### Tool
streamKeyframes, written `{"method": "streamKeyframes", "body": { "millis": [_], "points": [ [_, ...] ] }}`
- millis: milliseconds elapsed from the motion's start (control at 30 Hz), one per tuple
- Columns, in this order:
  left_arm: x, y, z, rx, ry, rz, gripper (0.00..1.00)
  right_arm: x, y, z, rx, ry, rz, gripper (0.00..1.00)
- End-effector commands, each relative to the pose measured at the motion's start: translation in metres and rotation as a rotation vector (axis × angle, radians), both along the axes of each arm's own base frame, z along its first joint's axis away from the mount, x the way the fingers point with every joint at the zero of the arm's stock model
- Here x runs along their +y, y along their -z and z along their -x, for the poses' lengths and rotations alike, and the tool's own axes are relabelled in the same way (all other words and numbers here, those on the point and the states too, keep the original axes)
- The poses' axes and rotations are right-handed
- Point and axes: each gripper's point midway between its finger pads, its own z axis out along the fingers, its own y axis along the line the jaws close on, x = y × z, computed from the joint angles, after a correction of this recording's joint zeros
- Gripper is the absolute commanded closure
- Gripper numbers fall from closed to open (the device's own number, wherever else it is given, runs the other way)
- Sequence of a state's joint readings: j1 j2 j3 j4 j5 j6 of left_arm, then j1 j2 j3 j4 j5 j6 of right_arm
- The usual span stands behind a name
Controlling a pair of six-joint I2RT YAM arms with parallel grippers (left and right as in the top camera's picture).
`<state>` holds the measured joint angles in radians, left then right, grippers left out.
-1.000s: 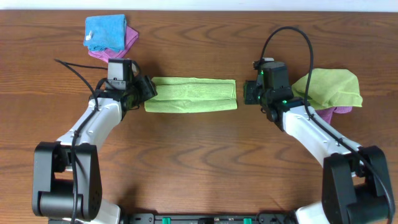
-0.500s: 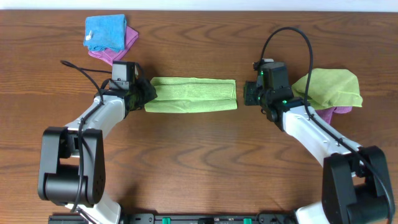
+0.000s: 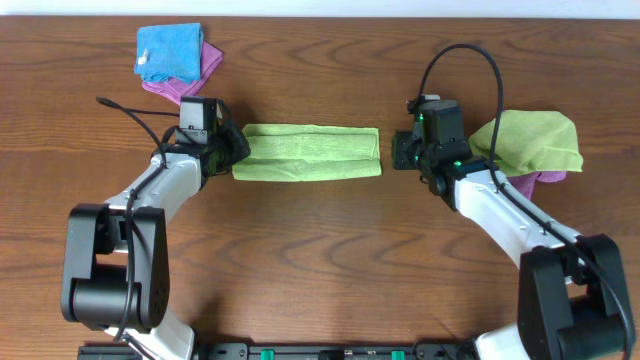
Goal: Fold the cloth
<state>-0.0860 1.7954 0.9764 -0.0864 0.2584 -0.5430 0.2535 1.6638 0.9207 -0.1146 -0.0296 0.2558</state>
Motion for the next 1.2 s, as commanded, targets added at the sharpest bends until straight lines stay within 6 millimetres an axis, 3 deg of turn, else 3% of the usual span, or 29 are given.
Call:
{"method": "streamKeyframes", "body": {
  "millis": [0, 233, 467, 667, 900, 1167],
  "points": [
    [0.005, 0.004, -0.001, 0.002, -0.012, -0.024, 0.66, -0.001, -0.004, -0.001, -0.006, 0.01, -0.014, 0.6],
    [0.007, 0.008, -0.001, 0.009, -0.019, -0.038, 0.69, -0.001, -0.004, 0.0, -0.006, 0.01, -0.014, 0.6],
    [0.005, 0.013, -0.002, 0.014, -0.011, -0.03, 0.94, -0.001, -0.004, 0.0, -0.006, 0.01, -0.014, 0.6],
    [0.002, 0.006, -0.012, -0.035, -0.001, -0.018, 0.94, -0.001, -0.004, 0.0, -0.006, 0.01, -0.014, 0.6],
    [-0.004, -0.022, -0.037, -0.121, 0.011, 0.007, 0.94, -0.001, -0.004, 0.0, -0.005, 0.01, -0.013, 0.6],
    [-0.005, -0.037, -0.049, -0.162, 0.012, 0.011, 0.94, -0.001, -0.004, 0.0, -0.006, 0.01, -0.014, 0.6]
  ]
}}
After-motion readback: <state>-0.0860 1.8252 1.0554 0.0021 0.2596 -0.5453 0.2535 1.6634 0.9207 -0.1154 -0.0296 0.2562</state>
